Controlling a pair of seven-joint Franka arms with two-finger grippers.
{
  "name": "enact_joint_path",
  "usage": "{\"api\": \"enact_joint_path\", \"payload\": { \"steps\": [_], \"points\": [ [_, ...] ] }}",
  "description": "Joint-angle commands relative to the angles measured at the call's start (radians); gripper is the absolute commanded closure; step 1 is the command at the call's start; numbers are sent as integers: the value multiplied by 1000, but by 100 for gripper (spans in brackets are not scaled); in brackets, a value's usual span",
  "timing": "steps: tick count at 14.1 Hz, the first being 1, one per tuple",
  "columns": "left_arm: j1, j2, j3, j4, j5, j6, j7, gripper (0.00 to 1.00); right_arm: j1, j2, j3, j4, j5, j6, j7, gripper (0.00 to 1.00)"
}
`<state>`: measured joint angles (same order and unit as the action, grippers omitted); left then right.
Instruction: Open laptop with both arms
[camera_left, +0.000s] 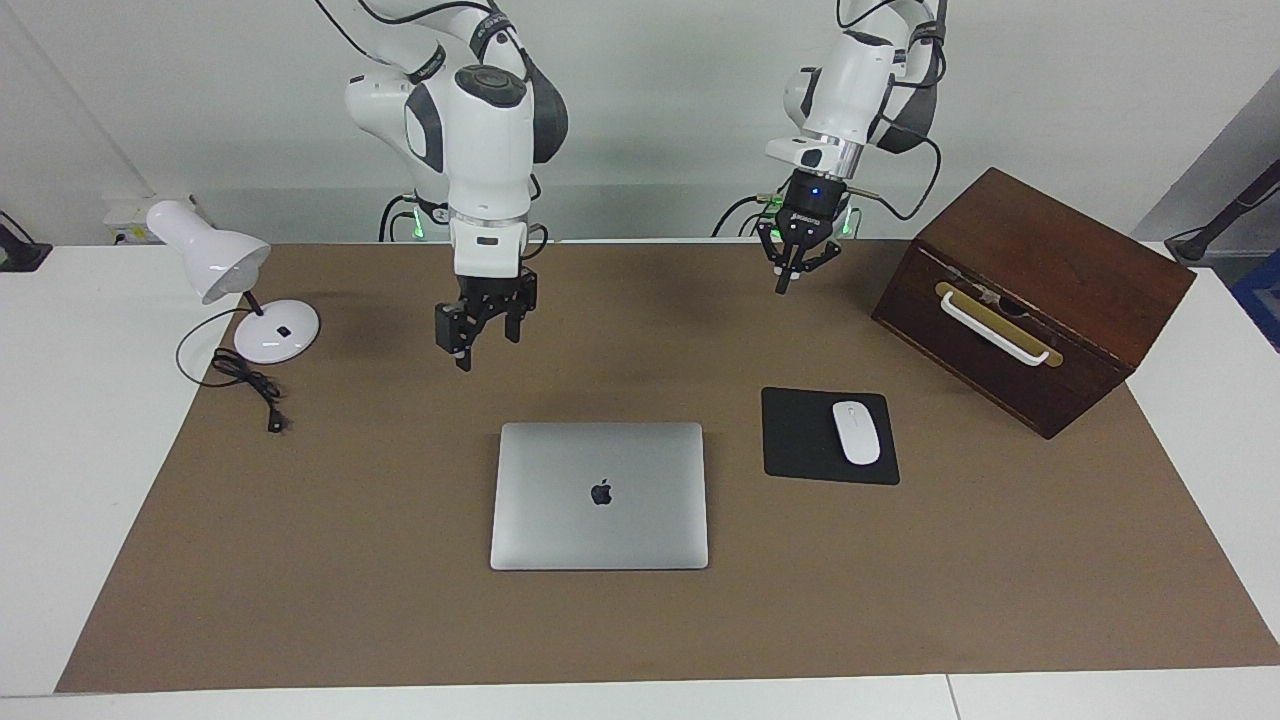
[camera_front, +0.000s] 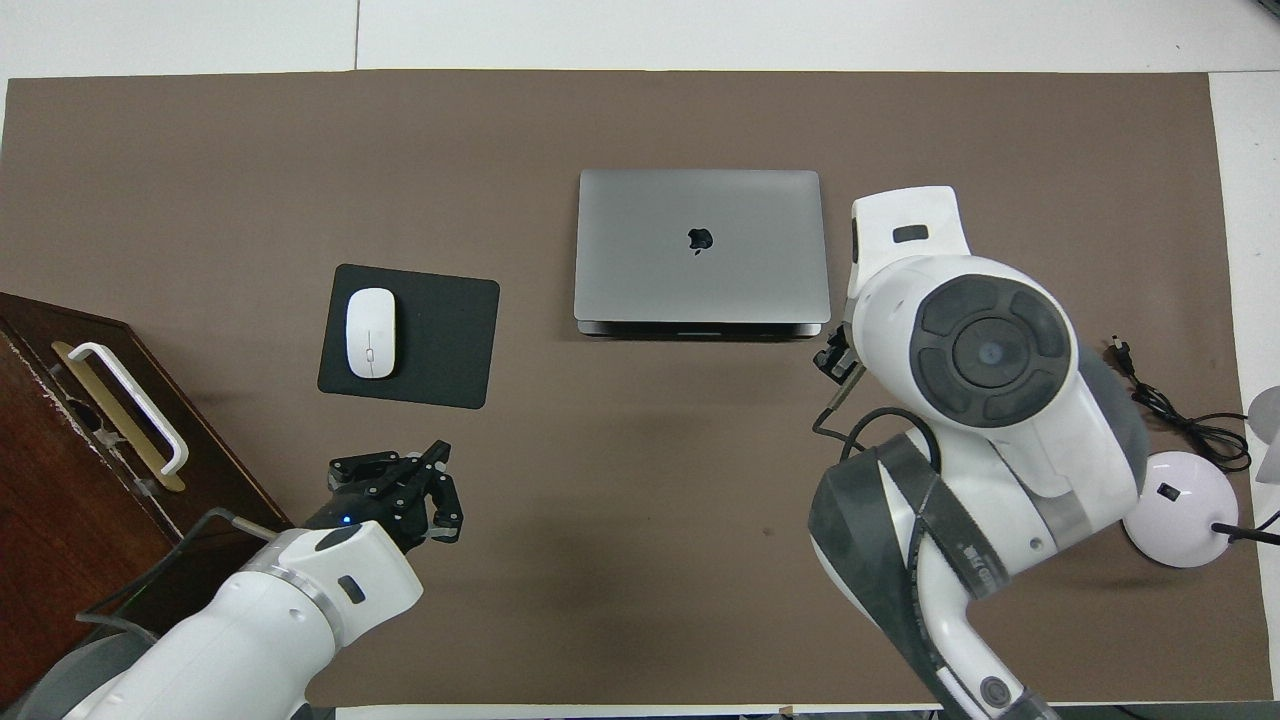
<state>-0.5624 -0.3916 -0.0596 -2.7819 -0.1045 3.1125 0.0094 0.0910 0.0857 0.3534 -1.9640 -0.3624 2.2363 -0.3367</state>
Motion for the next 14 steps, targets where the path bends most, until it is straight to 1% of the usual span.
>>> {"api": "enact_joint_path", "payload": {
  "steps": [1,2,5,6,9,14],
  "points": [
    [-72,259,12,5,-15,310,-20,100,-4,46,3,-1,-39,49,21,12],
    [-80,307,12,7,-15,377,-22,100,-4,55,3,-1,-43,57,25,14],
    [-88,344,14,21,-15,393,-25,100,7,74,3,-4,-56,68,30,14],
    [-93,359,14,39,-14,391,-25,100,21,81,3,-4,-88,68,38,14],
    [-102,462,14,120,-14,393,-25,100,36,126,4,-12,-246,98,171,14],
    [-99,583,15,237,-6,393,-25,100,38,140,3,-23,-260,108,189,14]
  ]
}}
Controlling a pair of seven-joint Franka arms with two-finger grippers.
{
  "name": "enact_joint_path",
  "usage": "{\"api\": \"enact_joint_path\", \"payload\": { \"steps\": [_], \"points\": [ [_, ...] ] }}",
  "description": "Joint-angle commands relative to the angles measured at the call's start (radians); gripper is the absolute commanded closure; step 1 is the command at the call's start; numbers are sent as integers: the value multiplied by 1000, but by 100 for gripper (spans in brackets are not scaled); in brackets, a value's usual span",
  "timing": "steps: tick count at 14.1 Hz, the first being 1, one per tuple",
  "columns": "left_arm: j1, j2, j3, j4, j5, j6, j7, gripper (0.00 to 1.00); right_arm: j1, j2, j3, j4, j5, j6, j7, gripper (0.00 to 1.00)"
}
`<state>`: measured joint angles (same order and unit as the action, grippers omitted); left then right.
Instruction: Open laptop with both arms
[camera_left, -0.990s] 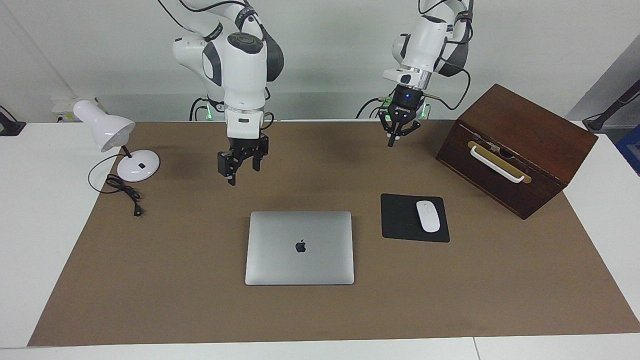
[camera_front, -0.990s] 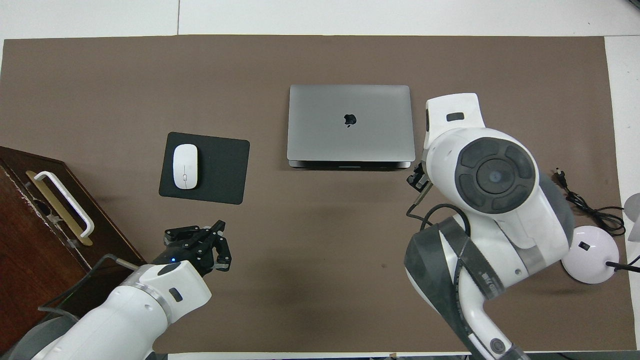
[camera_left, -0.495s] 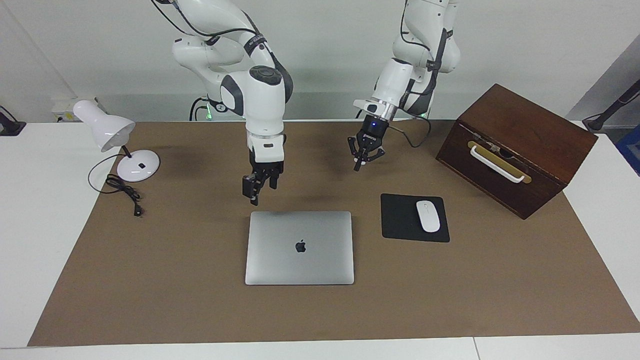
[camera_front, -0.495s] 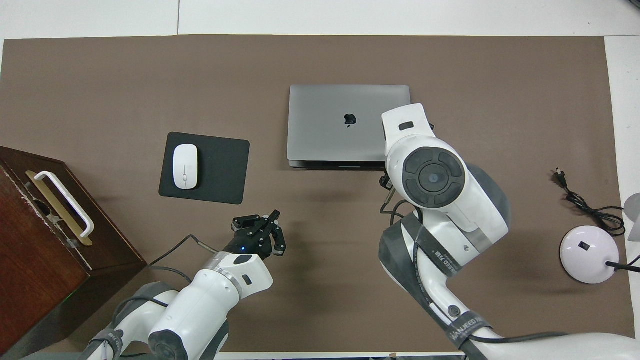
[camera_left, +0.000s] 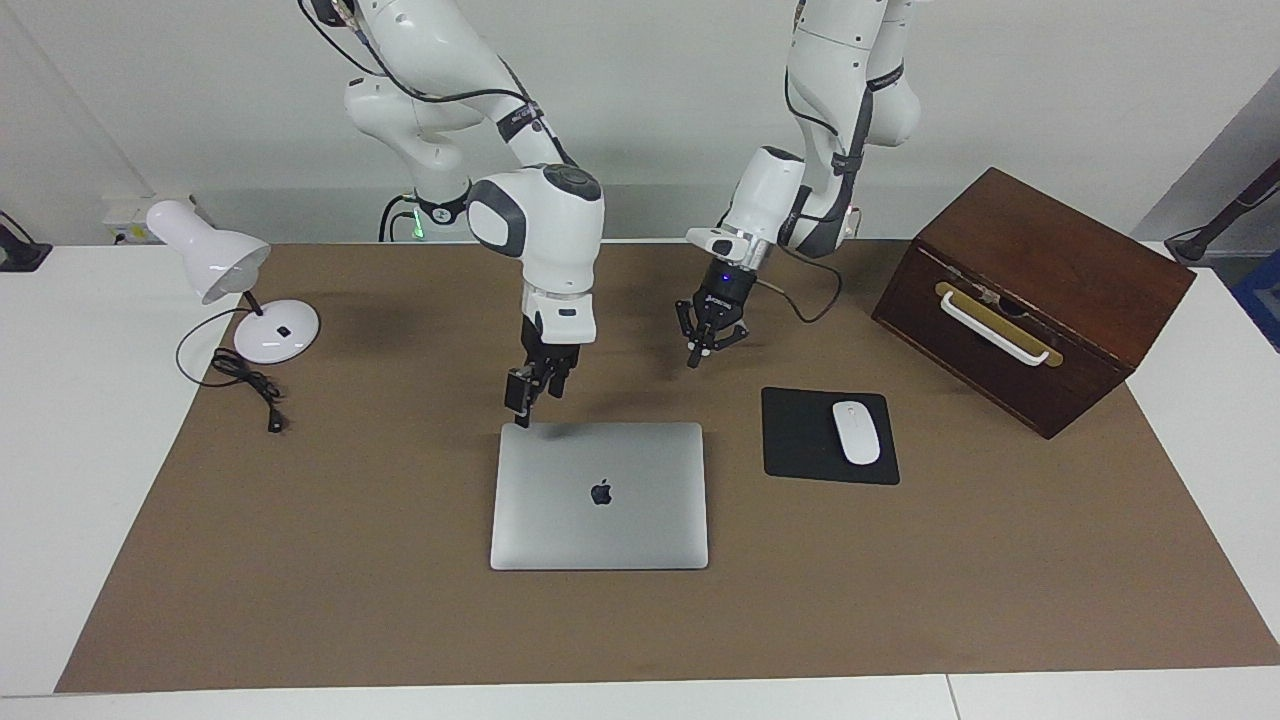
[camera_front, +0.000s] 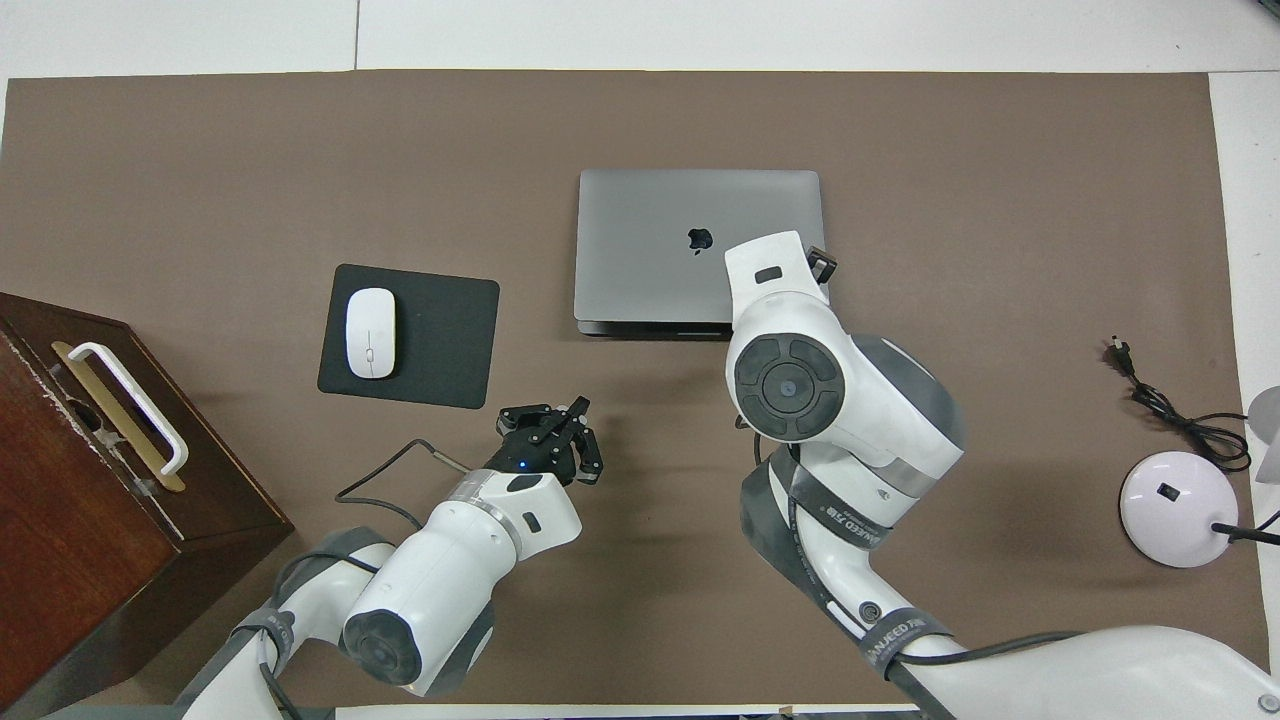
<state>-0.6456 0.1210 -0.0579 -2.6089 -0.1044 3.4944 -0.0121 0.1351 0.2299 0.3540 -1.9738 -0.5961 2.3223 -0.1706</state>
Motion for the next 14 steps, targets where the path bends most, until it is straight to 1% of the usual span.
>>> {"api": "enact_joint_path", "payload": {
  "steps": [1,6,10,14],
  "points": [
    [-14,84,13,79,-4,11,-3,100,-6,-4,2,-13,-27,22,23,14],
    [-2,163,13,153,5,11,-2,100,-6,-3,3,-11,-27,22,25,14],
    [27,193,13,194,28,11,-3,100,-6,-3,3,-11,-27,20,25,14],
    [37,201,13,211,34,11,-2,100,-6,-3,3,-11,-27,20,26,13]
  ]
}}
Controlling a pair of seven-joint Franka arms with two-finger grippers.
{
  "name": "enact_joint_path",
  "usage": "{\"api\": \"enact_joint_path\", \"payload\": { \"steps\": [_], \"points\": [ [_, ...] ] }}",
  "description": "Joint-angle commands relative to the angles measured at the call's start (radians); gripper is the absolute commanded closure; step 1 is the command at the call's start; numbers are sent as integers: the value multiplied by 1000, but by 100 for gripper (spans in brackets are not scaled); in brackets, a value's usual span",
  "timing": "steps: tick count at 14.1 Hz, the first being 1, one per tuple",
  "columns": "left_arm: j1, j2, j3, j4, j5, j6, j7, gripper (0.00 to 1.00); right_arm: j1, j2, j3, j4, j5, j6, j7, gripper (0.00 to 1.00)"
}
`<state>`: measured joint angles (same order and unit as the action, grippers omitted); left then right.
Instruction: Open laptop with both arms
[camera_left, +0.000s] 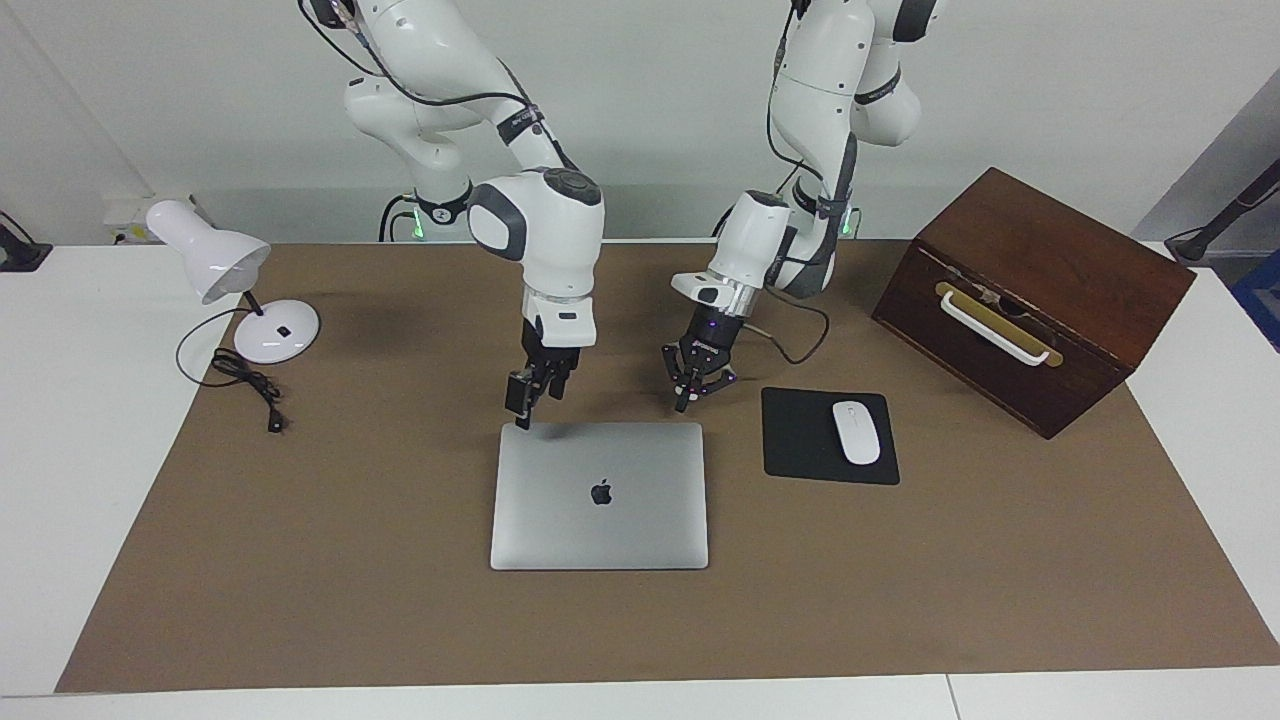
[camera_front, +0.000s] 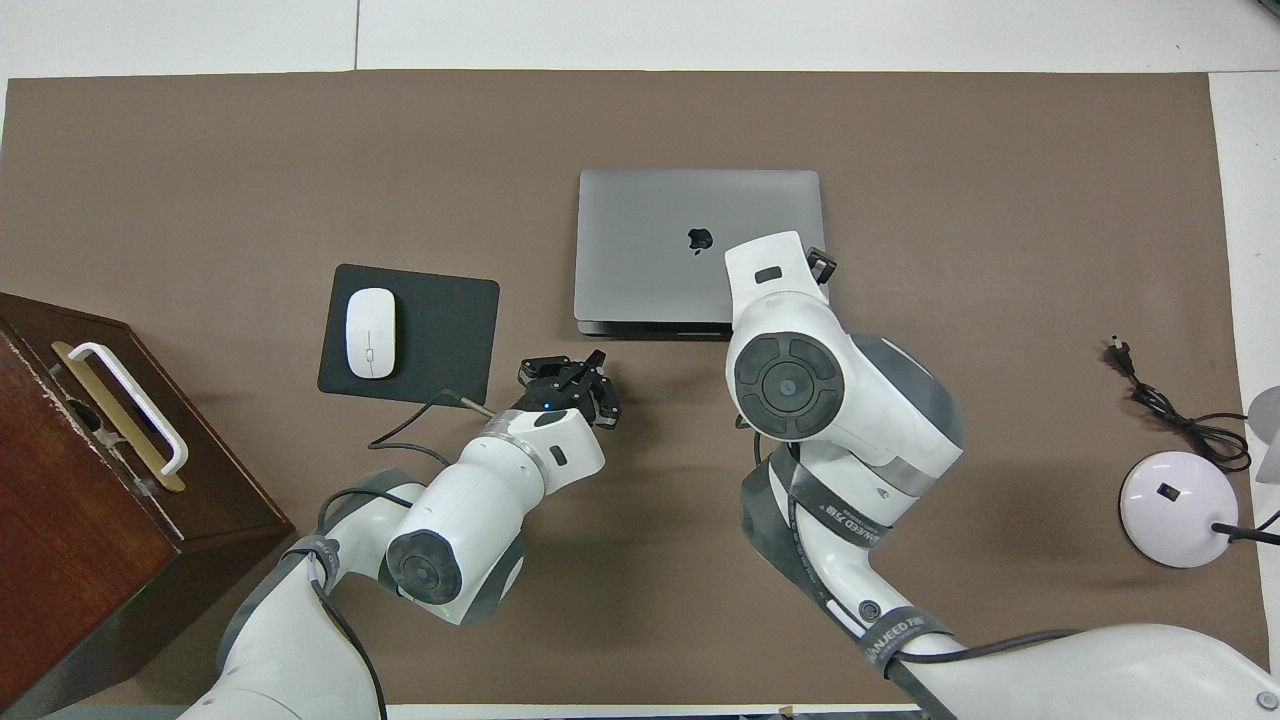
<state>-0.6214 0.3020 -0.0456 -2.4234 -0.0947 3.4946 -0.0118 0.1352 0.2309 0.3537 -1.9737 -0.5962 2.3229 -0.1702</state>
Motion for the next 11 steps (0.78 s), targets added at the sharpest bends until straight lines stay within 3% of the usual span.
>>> {"api": "enact_joint_path", "payload": {
  "steps": [1,11],
  "points": [
    [12,28,1,27,24,11,-2,100,-6,-4,4,-11,-25,21,26,13],
    [14,63,3,72,23,11,-2,100,-6,-4,4,-13,-27,21,26,12]
  ]
}}
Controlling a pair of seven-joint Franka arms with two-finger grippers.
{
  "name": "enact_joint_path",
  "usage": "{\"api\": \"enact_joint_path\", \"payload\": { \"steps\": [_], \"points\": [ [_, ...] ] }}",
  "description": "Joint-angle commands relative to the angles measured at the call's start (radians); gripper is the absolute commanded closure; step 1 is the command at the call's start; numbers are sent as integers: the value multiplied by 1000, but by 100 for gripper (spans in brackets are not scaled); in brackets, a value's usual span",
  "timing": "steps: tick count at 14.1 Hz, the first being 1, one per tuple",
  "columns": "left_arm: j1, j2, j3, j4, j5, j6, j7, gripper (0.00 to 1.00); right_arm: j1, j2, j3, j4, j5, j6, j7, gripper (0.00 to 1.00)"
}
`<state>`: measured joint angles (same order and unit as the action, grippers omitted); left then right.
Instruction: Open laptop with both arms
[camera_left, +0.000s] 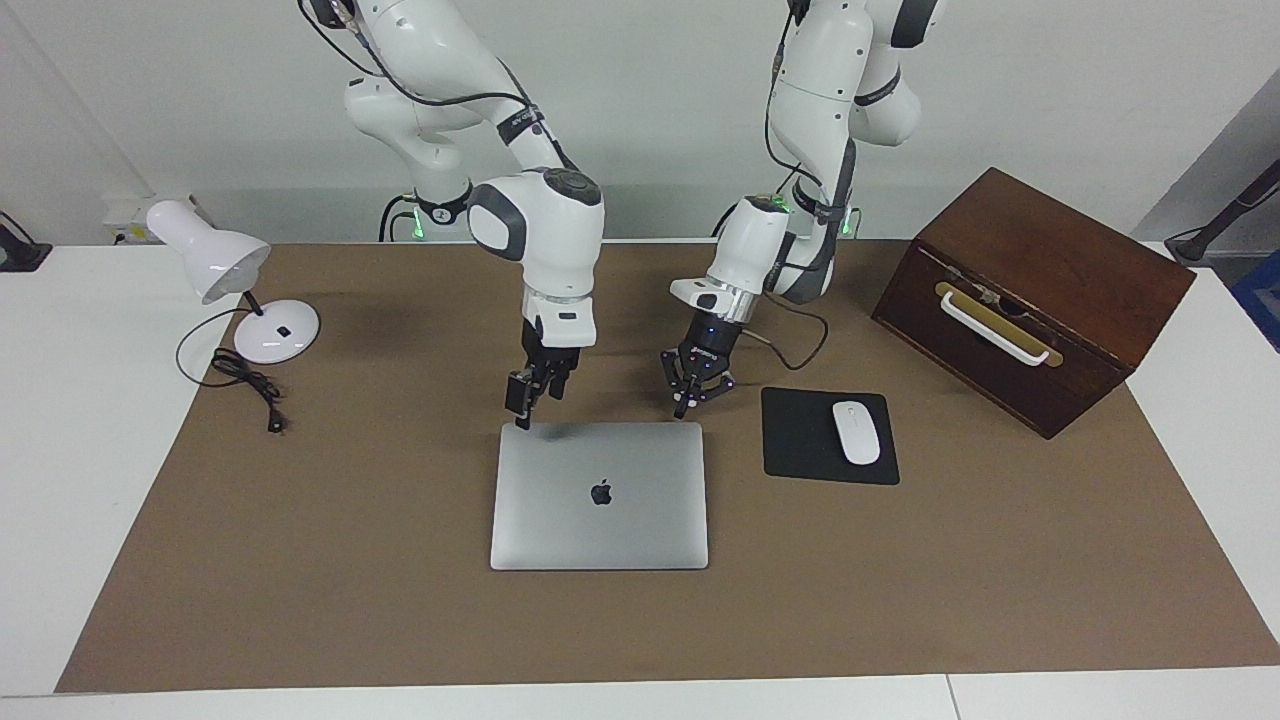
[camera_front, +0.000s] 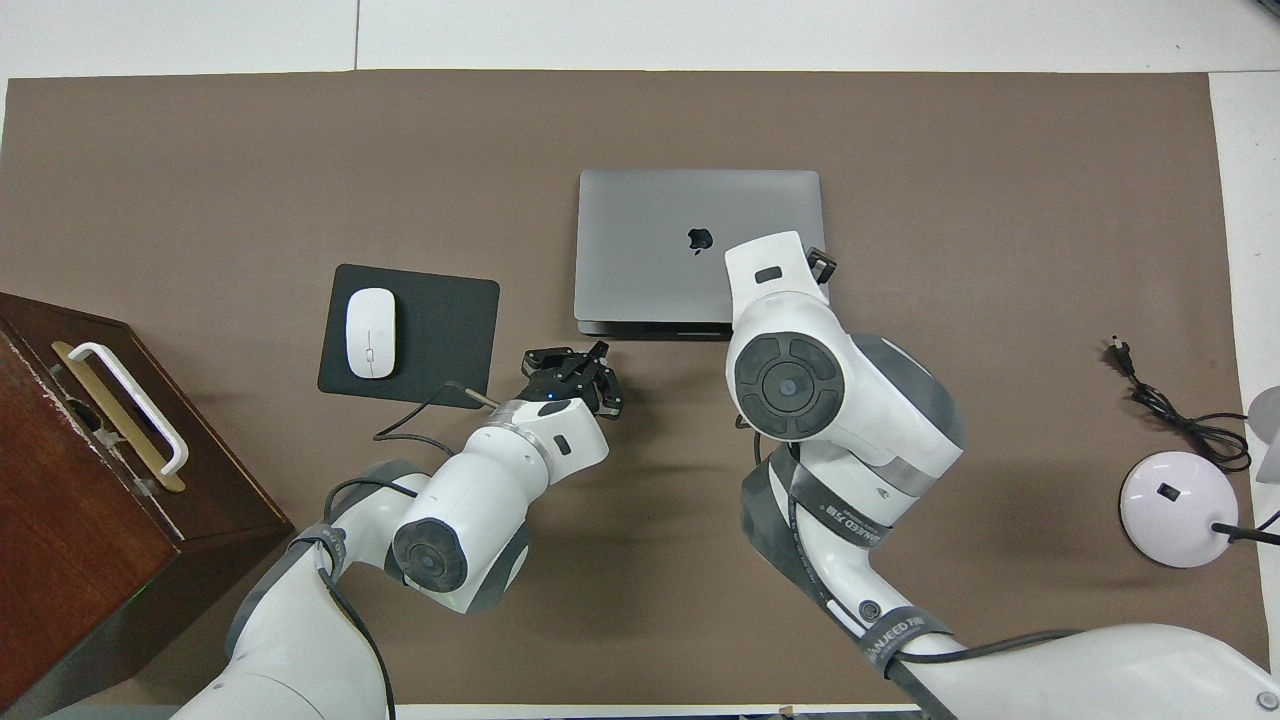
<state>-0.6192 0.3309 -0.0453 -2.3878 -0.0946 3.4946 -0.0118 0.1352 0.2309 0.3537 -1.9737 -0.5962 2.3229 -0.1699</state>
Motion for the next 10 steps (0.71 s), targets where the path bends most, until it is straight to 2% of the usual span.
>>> {"api": "enact_joint_path", "payload": {
  "steps": [1,10],
  "points": [
    [12,42,2,39,23,11,-2,100,-6,-4,4,-13,-27,21,26,12],
    [30,74,2,81,24,11,-2,100,-6,-2,4,-13,-27,23,26,10]
  ]
}}
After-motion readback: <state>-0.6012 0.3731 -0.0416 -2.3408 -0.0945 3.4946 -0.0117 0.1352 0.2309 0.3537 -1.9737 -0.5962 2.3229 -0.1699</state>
